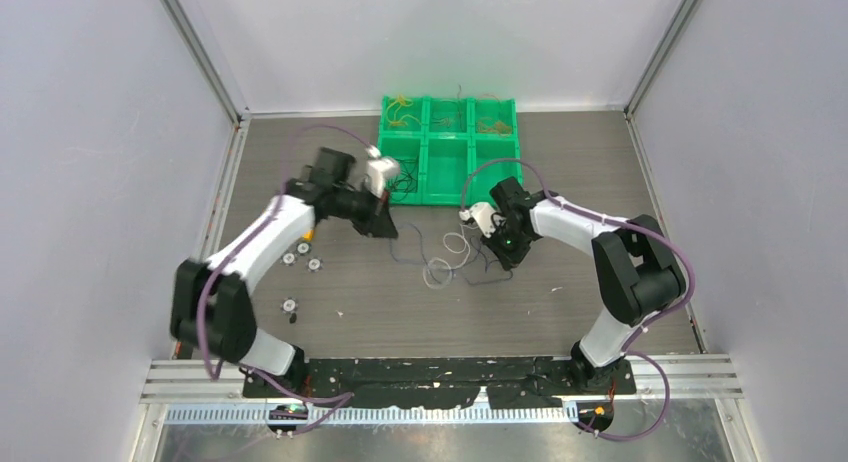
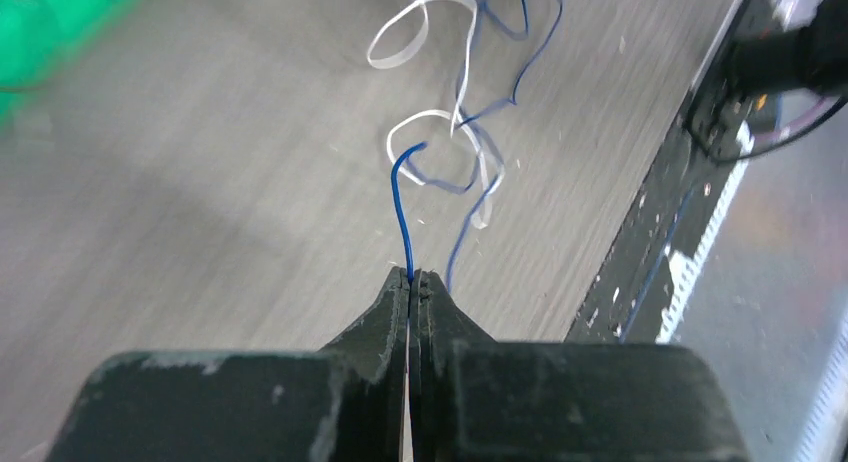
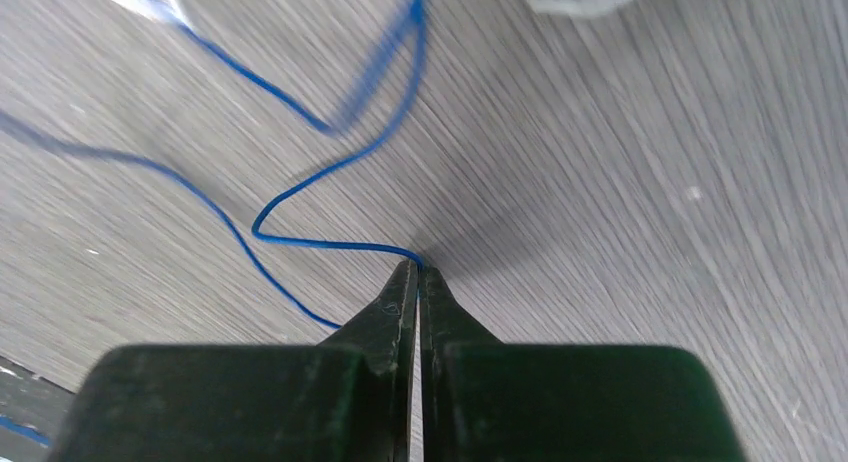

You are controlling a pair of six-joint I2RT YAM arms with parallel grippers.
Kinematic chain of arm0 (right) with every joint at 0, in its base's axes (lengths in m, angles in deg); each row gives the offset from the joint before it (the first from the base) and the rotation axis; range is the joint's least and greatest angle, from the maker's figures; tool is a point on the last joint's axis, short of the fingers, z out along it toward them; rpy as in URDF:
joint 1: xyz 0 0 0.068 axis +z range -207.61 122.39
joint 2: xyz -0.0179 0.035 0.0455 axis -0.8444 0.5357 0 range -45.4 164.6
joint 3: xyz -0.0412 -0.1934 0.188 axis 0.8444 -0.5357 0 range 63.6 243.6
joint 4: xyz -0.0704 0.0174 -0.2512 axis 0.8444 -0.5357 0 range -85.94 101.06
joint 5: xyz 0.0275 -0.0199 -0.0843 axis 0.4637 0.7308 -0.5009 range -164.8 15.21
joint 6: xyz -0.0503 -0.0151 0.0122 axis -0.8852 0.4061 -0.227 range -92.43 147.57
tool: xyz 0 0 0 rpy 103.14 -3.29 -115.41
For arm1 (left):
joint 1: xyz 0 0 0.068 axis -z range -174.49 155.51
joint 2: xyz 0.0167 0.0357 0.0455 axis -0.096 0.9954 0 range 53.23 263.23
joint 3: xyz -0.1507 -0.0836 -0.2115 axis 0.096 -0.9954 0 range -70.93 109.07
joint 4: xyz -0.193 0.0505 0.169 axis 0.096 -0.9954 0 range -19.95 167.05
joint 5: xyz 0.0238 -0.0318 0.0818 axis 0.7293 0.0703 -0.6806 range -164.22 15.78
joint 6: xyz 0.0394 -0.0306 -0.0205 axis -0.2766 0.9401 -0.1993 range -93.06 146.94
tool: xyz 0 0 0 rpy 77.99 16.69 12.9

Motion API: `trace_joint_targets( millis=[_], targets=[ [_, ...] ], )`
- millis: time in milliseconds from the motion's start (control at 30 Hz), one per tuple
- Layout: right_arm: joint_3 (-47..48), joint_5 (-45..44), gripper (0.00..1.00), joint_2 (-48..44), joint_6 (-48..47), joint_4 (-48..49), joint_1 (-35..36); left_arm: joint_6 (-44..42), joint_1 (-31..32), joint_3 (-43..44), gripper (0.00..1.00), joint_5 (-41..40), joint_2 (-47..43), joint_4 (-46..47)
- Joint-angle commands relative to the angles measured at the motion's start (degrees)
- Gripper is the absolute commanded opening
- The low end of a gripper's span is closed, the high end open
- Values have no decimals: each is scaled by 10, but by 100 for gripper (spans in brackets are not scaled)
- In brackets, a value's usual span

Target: Untangle the cables

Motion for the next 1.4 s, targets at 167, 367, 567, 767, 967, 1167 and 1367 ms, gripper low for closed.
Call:
trace_joint_targets(
  millis=[167,367,567,767,967,1167,1367],
  targets=[
    [-55,-112,6,-23,-55,-51,-69,-115,-101,160,0,130,-203,-147],
    [-80,-127,6,-33,-71,-53,-96,18,-152,204,0,149,-248,-6],
    [-93,-130,6,-49,-86,-63,-128,115,-155,272,0,153,-242,95],
    [-109,-150,6,-55,-104,-61,-148,177,-181,368,0,122,-208,168],
    [-96,-96,6,-59,-118,-94,-173,263,-204,380,0,203,-174,208],
    [-17,99,57,-155,-146,-197,-174,139,-192,174,0,256,-254,143],
    [68,196,81,-203,-213,-331,-175,-125,-185,58,0,228,-311,-74]
  ],
)
